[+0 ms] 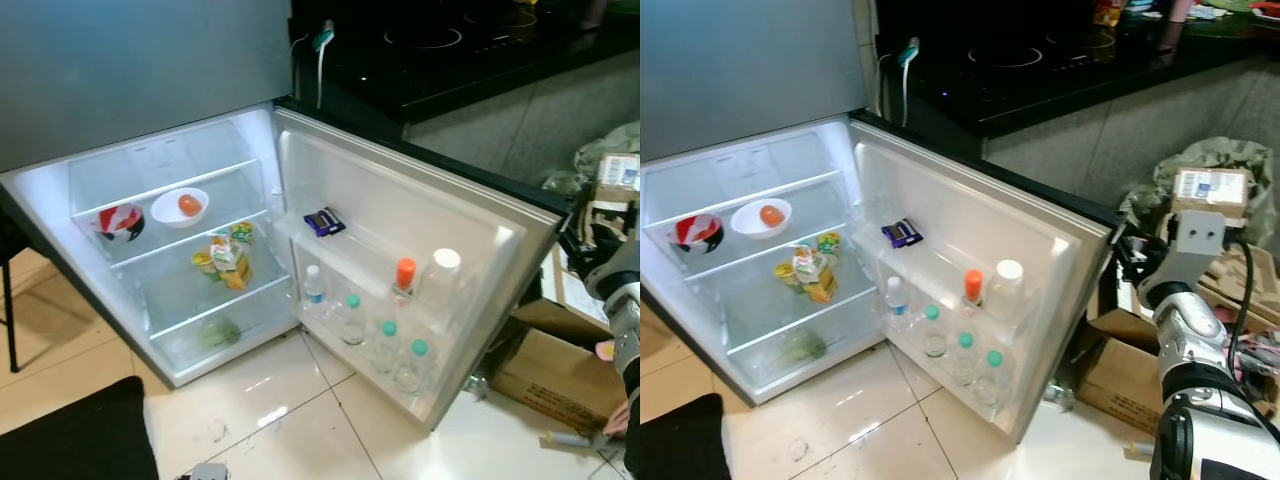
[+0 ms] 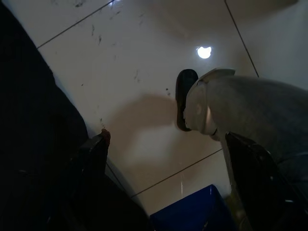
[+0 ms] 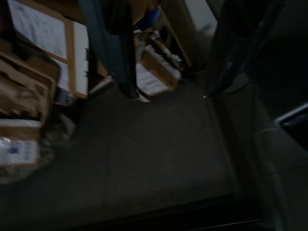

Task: Restocking fridge

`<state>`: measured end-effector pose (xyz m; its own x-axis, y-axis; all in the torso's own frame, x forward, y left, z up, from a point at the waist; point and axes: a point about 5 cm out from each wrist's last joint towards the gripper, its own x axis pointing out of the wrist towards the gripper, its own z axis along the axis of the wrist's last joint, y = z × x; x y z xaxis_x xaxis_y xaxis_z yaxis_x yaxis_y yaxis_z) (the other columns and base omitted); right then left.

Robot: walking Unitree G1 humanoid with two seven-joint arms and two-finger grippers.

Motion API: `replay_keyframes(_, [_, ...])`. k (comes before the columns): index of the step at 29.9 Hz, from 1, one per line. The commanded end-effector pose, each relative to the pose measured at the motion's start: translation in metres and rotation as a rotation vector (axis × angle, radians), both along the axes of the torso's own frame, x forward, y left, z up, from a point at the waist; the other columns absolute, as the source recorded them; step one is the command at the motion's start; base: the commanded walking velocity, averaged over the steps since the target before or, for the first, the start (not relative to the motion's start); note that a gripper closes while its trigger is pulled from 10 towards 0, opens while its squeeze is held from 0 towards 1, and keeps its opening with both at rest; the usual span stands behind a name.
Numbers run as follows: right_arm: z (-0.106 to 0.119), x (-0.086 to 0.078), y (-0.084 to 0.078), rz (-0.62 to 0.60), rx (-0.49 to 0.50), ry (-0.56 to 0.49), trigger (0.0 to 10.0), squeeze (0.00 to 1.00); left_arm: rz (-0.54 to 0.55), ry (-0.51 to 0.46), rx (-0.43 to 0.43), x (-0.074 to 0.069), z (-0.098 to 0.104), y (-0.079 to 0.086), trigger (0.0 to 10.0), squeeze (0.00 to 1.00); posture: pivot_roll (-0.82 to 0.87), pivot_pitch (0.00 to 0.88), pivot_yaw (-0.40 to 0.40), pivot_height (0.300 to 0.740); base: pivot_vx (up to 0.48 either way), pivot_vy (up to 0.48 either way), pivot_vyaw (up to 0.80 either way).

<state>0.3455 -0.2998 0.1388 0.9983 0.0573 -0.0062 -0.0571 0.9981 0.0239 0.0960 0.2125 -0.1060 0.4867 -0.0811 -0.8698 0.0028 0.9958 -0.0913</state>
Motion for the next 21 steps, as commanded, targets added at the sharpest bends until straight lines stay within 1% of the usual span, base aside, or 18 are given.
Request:
replay_keyframes(1, [0.004,0.008,0.02,0.117,-0.027,-0.008,0.0,0.0,-0.002,0.012,-0.023,-0.004,-0.002,-0.004,10.0,0.0,-0.08,0.0,-0.015,0.74,0.0,0.0,0.0])
replay_keyframes(2, [0.0,0.008,0.03,0.22,-0.024,0.007,0.0,0.0,-0.003,0.012,-0.023,-0.004,-0.002,-0.004,10.0,0.0,-0.08,0.0,-0.013,0.74,0.0,0.0,0.0])
replay_keyframes(3, [-0.002,0.007,0.034,0.271,-0.017,0.01,0.0,0.0,-0.004,0.012,-0.023,-0.004,-0.002,-0.004,10.0,0.0,-0.08,0.0,-0.013,0.74,0.0,0.0,0.0])
replay_keyframes(4, [-0.005,0.004,0.047,0.414,0.001,0.01,0.0,0.0,-0.005,0.013,-0.022,-0.004,-0.002,-0.004,10.0,0.0,-0.08,0.0,-0.012,0.74,0.0,0.0,0.0])
replay_keyframes(7, [-0.008,-0.002,0.072,0.666,0.033,0.005,0.0,0.0,-0.011,0.014,-0.023,-0.004,-0.002,-0.004,10.0,0.0,-0.08,0.0,-0.009,0.74,0.0,0.0,0.0])
replay_keyframes(8, [-0.008,-0.002,0.072,0.666,0.033,0.005,0.0,0.0,-0.011,0.014,-0.023,-0.004,-0.002,-0.004,10.0,0.0,-0.08,0.0,-0.009,0.74,0.0,0.0,0.0])
replay_keyframes(9, [-0.008,-0.004,0.078,0.73,0.042,0.004,0.0,0.0,-0.012,0.014,-0.023,-0.003,-0.002,-0.004,10.0,0.0,-0.08,0.0,-0.009,0.74,0.0,0.0,0.0])
replay_keyframes(10, [-0.008,-0.004,0.078,0.73,0.042,0.004,0.0,0.0,-0.012,0.014,-0.023,-0.003,-0.002,-0.004,10.0,0.0,-0.08,0.0,-0.009,0.74,0.0,0.0,0.0])
replay_keyframes(11, [-0.009,-0.009,0.088,0.827,0.049,0.008,0.0,0.0,-0.014,0.015,-0.023,-0.003,-0.001,-0.004,10.0,0.0,-0.09,0.0,-0.008,0.74,0.0,0.0,0.0])
replay_keyframes(12, [-0.009,-0.009,0.088,0.827,0.049,0.008,0.0,0.0,-0.014,0.015,-0.023,-0.003,-0.001,-0.004,10.0,0.0,-0.09,0.0,-0.008,0.74,0.0,0.0,0.0])
replay_keyframes(13, [-0.01,-0.018,0.104,0.968,0.055,0.014,0.0,0.0,-0.017,0.015,-0.024,-0.003,-0.001,-0.004,10.0,0.0,-0.09,0.0,-0.008,0.74,0.0,0.0,0.0])
replay_keyframes(14, [-0.01,-0.018,0.104,0.968,0.055,0.014,0.0,0.0,-0.017,0.015,-0.024,-0.003,-0.001,-0.004,10.0,0.0,-0.09,0.0,-0.008,0.74,0.0,0.0,0.0])
replay_keyframes(16, [-0.006,-0.045,0.144,1.268,0.105,0.022,0.0,0.0,-0.022,0.016,-0.025,-0.003,-0.001,-0.005,10.0,0.0,-0.09,0.0,-0.01,0.74,0.0,0.0,0.0])
replay_keyframes(17, [-0.006,-0.045,0.144,1.268,0.105,0.022,0.0,0.0,-0.022,0.016,-0.025,-0.003,-0.001,-0.005,10.0,0.0,-0.09,0.0,-0.01,0.74,0.0,0.0,0.0])
replay_keyframes(18, [-0.003,-0.057,0.16,1.37,0.14,0.019,0.0,0.0,-0.023,0.016,-0.027,-0.002,-0.001,-0.005,10.0,0.0,-0.09,0.0,-0.011,0.74,0.0,0.0,0.0])
replay_keyframes(19, [0.0,-0.064,0.173,1.426,0.177,0.006,3.1,0.0,-0.024,0.016,-0.028,-0.002,-0.002,-0.006,10.0,0.0,-0.09,0.0,-0.011,0.74,0.0,0.0,0.0])
replay_keyframes(20, [0.002,-0.068,0.18,1.451,0.208,-0.007,3.7,0.0,-0.024,0.016,-0.029,-0.002,-0.002,-0.006,10.0,0.0,-0.09,0.0,-0.012,0.74,0.0,0.0,0.0])
replay_keyframes(21, [0.002,-0.068,0.18,1.451,0.208,-0.007,3.7,0.0,-0.024,0.016,-0.029,-0.002,-0.002,-0.006,10.0,0.0,-0.09,0.0,-0.012,0.74,0.0,0.0,0.0])
